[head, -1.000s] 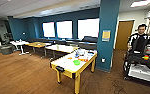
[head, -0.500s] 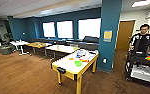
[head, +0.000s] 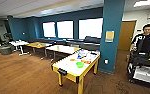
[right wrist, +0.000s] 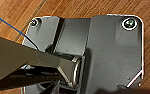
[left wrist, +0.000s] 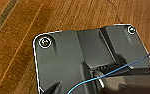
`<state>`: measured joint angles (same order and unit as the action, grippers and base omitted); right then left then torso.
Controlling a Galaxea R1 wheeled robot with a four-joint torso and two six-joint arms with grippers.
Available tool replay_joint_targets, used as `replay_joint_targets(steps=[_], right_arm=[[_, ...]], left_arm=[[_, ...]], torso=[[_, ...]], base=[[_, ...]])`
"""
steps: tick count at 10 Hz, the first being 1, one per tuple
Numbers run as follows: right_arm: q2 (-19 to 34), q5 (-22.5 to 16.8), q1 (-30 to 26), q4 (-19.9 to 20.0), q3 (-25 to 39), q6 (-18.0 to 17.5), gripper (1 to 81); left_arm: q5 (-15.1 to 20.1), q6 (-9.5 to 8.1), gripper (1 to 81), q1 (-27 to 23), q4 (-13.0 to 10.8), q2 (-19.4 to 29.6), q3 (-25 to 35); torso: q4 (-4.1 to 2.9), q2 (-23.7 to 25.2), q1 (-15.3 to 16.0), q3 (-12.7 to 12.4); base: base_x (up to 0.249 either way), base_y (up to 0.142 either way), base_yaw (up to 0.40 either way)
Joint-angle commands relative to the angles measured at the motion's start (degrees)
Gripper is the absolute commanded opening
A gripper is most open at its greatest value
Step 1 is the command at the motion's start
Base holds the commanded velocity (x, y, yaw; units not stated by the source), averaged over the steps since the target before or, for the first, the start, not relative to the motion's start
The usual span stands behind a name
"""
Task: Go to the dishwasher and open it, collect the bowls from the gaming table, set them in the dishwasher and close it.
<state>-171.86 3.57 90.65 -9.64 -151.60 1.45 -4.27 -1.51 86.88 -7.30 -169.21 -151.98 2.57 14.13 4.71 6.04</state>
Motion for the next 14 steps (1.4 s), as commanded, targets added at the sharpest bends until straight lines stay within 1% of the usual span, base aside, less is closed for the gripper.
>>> replay_joint_targets(steps=[1,14], right_arm=[[0.01,-2.43,-3.06,-0.55,0.27,0.13,81.1],[-0.17,-2.43,-3.4,-0.73,0.27,0.13,81.1]], left_arm=[[2.51,0.11,81.1,-3.34,-0.34,0.53,-0.07],[2.51,0.11,81.1,-3.34,-0.08,0.71,-0.07]], torso=[[0.0,0.0,0.0,0.0],[0.0,0.0,0.0,0.0]], base=[[0.132,0.062,0.0],[0.132,0.066,0.0]])
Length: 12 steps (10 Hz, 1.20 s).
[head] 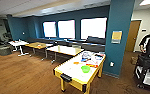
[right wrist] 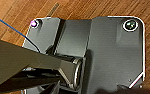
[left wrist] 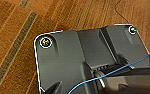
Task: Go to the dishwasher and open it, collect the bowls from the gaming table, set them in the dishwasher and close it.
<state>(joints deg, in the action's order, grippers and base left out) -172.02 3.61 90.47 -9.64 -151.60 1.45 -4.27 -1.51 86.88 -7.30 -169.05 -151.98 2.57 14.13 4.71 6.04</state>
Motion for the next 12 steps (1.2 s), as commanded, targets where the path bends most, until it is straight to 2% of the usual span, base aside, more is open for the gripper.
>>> replay_joint_targets(steps=[1,12], right_arm=[[-0.01,-2.47,-3.14,-0.82,0.27,0.13,81.1],[0.07,-2.47,-2.96,-0.82,0.09,0.13,81.1]], left_arm=[[2.51,0.11,81.1,-3.25,-0.08,0.55,-0.07],[2.51,0.11,81.1,-3.34,-0.43,0.46,-0.07]], torso=[[0.0,0.0,0.0,0.0],[0.0,0.0,0.02,0.0]], base=[[0.132,0.077,0.0],[0.129,0.105,0.0]])
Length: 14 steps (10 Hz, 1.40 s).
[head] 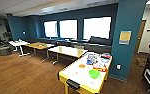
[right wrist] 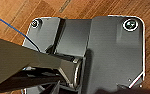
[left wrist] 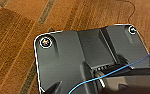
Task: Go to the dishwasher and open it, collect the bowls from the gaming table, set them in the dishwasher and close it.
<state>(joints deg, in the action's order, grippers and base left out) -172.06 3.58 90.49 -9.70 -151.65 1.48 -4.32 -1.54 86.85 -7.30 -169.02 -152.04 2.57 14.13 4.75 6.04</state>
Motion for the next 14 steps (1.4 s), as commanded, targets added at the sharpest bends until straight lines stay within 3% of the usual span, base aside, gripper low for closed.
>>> replay_joint_targets(steps=[1,14], right_arm=[[0.02,-2.44,-3.07,-0.76,0.14,0.11,81.1],[-0.07,-2.44,-2.63,-0.84,0.14,0.11,81.1]], left_arm=[[2.56,0.13,81.1,-3.3,-0.34,0.44,-0.01],[2.56,0.13,81.1,-3.21,-0.43,0.17,-0.01]], torso=[[0.0,0.0,0.0,0.0],[0.0,0.0,0.0,0.0]], base=[[0.121,0.105,0.0],[0.116,0.094,0.0]])
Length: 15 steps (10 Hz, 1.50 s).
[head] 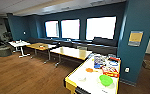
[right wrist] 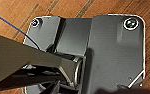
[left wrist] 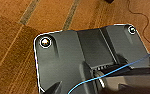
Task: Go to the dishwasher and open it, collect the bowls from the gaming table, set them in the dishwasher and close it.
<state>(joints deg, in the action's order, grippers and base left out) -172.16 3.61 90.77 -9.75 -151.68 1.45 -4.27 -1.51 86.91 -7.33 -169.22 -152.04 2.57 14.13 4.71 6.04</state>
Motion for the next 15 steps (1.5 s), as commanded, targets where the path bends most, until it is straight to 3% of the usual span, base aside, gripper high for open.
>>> replay_joint_targets(steps=[1,15], right_arm=[[0.12,-2.47,-2.92,-0.79,0.16,0.13,81.1],[0.21,-2.47,-2.83,-0.79,0.16,0.13,81.1]], left_arm=[[2.51,0.11,81.1,-3.27,-0.41,0.28,-0.01],[2.51,0.19,81.1,-3.27,-0.5,0.19,-0.01]], torso=[[0.0,0.0,0.02,0.0],[0.0,0.0,0.02,0.0]], base=[[0.11,0.079,0.0],[0.109,0.077,0.0]])
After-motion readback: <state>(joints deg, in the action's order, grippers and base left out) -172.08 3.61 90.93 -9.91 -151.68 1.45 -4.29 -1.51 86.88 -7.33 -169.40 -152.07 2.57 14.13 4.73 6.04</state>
